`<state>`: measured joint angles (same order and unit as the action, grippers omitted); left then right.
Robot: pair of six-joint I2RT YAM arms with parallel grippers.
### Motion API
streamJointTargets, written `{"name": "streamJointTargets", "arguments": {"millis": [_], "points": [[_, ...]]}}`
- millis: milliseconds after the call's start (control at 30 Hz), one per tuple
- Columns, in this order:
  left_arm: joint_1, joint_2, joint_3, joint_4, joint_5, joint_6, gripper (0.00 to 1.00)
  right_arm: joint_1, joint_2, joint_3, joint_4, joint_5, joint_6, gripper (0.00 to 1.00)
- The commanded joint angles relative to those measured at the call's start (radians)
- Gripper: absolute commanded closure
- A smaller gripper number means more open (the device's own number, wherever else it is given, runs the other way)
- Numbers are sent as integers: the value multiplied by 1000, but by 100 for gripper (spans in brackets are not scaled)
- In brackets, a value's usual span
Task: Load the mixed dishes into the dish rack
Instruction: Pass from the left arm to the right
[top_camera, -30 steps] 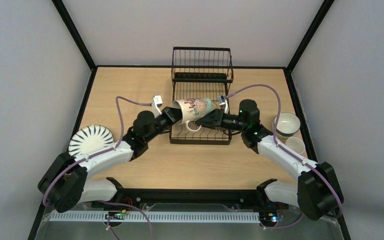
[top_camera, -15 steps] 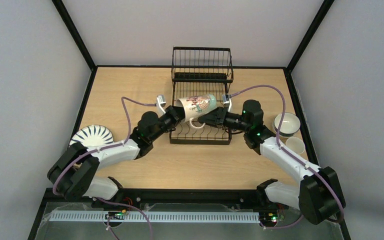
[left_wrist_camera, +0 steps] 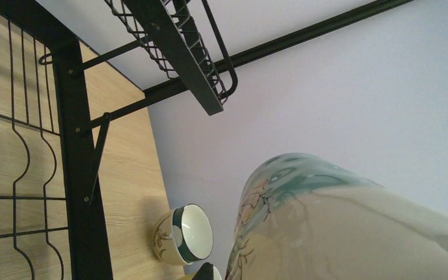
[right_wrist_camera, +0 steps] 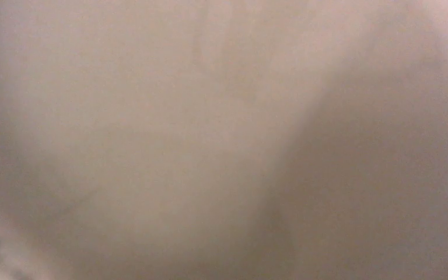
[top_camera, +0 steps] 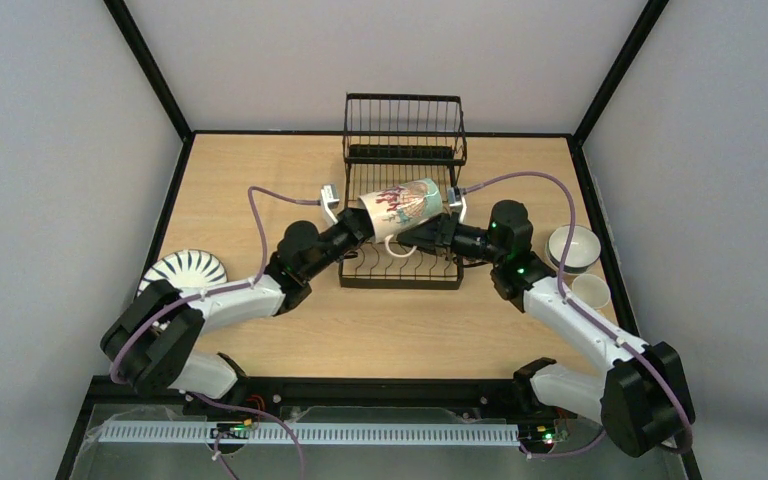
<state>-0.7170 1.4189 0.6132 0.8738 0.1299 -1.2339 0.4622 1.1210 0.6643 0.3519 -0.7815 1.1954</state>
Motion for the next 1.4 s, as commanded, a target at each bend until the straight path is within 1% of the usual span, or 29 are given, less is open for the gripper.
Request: {"name": "streamJointTargets", "arguments": {"millis": [0, 67, 100, 200, 300, 367, 433, 533, 667, 833, 1133, 1367], "points": [[-108, -5, 30, -51, 187, -6, 98, 46, -19, 32, 160, -35, -105, 86], [-109, -14, 26, -85, 182, 5, 98, 46, -26, 32, 148, -32, -111, 97], [-110, -17, 24, -102, 178, 9, 98, 46, -32, 32, 141, -31, -114, 100], [-110, -30, 8, -122, 165, 17, 96, 46, -44, 29, 122, -26, -126, 100], [-110, -51, -1, -172, 142, 34, 90, 46, -58, 30, 107, -23, -140, 100], [-110, -64, -4, -207, 130, 48, 87, 46, -63, 32, 100, -22, -148, 100], [-110, -73, -4, -238, 124, 57, 80, 46, -66, 32, 99, -23, -152, 100], [-110, -82, -19, -263, 112, 60, 76, 46, -66, 34, 99, -27, -159, 100], [-110, -92, -38, -289, 103, 66, 64, 46, -70, 45, 98, -29, -170, 100], [-110, -95, -57, -294, 99, 72, 59, 46, -64, 59, 93, -38, -180, 100], [-109, -122, -92, -328, 76, 85, 46, 46, -64, 71, 99, -37, -181, 100], [-92, -169, -102, -389, 55, 104, 42, 46, -60, 82, 93, -29, -186, 100]]}}
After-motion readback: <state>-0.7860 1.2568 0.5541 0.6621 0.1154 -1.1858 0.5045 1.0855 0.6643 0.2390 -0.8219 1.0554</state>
